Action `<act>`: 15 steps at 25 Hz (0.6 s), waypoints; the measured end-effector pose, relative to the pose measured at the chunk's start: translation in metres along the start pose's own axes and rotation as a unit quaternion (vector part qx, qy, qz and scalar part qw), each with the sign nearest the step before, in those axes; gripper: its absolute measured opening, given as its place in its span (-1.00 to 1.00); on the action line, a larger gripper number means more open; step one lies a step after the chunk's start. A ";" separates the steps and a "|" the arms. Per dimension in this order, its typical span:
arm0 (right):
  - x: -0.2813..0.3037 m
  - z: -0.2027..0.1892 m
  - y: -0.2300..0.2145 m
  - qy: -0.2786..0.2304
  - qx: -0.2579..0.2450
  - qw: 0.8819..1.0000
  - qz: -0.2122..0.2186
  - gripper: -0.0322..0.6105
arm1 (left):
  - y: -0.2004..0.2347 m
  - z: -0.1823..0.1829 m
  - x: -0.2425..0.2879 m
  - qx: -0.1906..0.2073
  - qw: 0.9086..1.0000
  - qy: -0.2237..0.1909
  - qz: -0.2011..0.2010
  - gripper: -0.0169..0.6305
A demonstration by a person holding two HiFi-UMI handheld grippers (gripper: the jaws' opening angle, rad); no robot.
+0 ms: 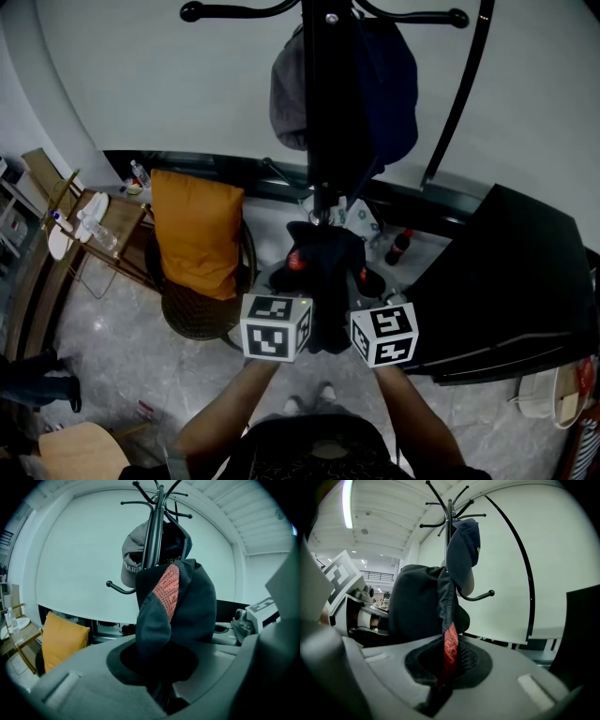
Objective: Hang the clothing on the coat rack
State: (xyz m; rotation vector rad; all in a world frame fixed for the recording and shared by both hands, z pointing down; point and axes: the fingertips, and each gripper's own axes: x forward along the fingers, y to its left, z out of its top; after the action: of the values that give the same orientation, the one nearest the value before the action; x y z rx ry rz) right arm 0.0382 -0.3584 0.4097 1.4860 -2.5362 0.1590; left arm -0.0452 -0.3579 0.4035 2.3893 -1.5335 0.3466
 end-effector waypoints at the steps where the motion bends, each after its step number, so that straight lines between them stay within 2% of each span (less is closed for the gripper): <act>1: 0.000 -0.001 0.000 0.001 0.000 1.000 0.001 -0.85 | 0.000 -0.001 0.000 0.000 1.000 0.001 0.001 -0.80; 15: 0.006 -0.015 0.008 0.012 -0.005 0.999 0.037 -0.85 | 0.003 -0.013 0.001 -0.010 1.000 0.011 0.025 -0.80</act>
State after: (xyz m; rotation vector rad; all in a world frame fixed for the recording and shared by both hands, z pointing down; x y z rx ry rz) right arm 0.0303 -0.3574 0.4256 1.3794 -2.5710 0.1743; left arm -0.0483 -0.3558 0.4163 2.3281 -1.5811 0.3650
